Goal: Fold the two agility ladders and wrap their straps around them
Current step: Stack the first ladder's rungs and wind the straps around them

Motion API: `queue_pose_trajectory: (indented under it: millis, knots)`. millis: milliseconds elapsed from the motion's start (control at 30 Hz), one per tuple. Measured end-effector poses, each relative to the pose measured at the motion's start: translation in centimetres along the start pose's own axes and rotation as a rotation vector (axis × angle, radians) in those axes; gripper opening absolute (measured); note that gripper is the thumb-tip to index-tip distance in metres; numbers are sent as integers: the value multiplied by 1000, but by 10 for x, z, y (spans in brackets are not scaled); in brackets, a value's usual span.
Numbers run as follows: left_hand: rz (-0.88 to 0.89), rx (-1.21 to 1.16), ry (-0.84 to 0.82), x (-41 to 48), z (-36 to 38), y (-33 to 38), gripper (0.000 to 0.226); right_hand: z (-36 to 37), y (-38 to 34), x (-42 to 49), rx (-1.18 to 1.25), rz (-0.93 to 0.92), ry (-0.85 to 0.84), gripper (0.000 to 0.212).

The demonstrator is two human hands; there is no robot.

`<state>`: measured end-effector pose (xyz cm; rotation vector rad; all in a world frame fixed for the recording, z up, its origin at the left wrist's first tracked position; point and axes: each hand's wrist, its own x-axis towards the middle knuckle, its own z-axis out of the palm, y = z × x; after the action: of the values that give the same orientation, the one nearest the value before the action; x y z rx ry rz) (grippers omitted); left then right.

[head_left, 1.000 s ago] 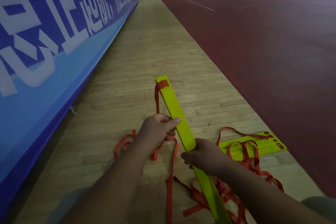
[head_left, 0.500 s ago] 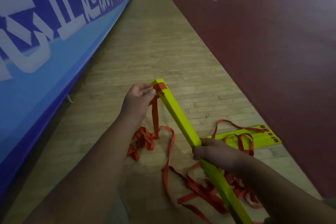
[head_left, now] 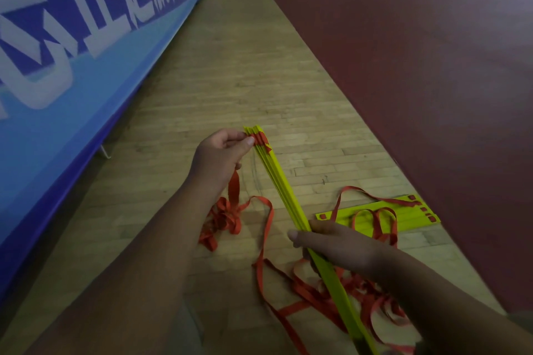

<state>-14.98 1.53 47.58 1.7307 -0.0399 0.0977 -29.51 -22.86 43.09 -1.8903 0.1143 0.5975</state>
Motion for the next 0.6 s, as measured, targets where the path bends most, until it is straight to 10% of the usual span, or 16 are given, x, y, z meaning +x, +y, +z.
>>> queue_pose_trajectory:
  millis: [600]
  knots:
    - [-10, 71, 33, -2, -7, 1, 35, 3, 1, 7, -153, -47, 19, 44]
